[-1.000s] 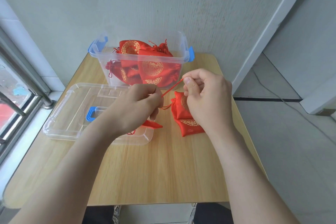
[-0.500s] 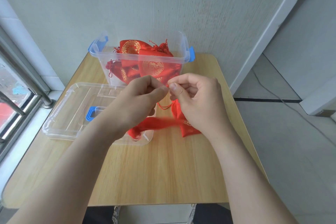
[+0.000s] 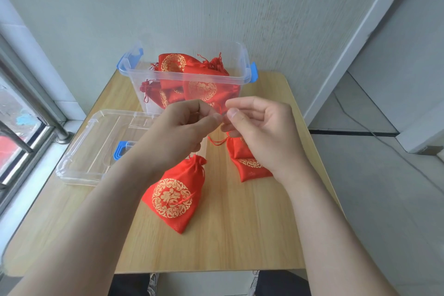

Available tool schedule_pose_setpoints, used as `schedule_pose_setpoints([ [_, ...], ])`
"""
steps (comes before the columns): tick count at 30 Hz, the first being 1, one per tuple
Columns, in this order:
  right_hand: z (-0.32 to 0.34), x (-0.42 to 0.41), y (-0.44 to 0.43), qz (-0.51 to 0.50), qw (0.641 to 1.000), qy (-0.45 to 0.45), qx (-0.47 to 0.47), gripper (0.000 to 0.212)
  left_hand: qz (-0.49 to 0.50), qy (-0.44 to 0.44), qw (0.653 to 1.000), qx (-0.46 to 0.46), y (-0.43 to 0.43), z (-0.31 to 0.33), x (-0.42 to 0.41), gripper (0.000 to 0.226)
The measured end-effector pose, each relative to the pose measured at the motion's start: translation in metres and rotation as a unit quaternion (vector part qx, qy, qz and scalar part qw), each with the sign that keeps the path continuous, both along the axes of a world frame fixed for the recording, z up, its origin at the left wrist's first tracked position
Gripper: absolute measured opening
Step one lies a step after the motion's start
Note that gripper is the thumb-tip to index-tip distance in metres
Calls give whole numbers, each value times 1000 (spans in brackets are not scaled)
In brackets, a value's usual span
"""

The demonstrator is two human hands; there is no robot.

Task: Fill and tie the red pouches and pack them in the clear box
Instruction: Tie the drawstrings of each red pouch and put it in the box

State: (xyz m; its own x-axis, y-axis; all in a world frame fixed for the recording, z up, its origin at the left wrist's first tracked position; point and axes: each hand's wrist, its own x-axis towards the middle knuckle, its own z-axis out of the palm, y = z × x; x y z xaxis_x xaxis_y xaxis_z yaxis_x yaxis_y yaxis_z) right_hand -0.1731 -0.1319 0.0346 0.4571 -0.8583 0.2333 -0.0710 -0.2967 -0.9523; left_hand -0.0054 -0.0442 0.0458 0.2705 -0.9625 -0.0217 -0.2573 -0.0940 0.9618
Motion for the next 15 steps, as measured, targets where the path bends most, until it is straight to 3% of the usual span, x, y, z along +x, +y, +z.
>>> schedule_pose_setpoints([
  [15, 4, 3, 2, 3, 995, -27, 100, 12, -28, 98, 995, -14, -2, -6, 5, 18],
])
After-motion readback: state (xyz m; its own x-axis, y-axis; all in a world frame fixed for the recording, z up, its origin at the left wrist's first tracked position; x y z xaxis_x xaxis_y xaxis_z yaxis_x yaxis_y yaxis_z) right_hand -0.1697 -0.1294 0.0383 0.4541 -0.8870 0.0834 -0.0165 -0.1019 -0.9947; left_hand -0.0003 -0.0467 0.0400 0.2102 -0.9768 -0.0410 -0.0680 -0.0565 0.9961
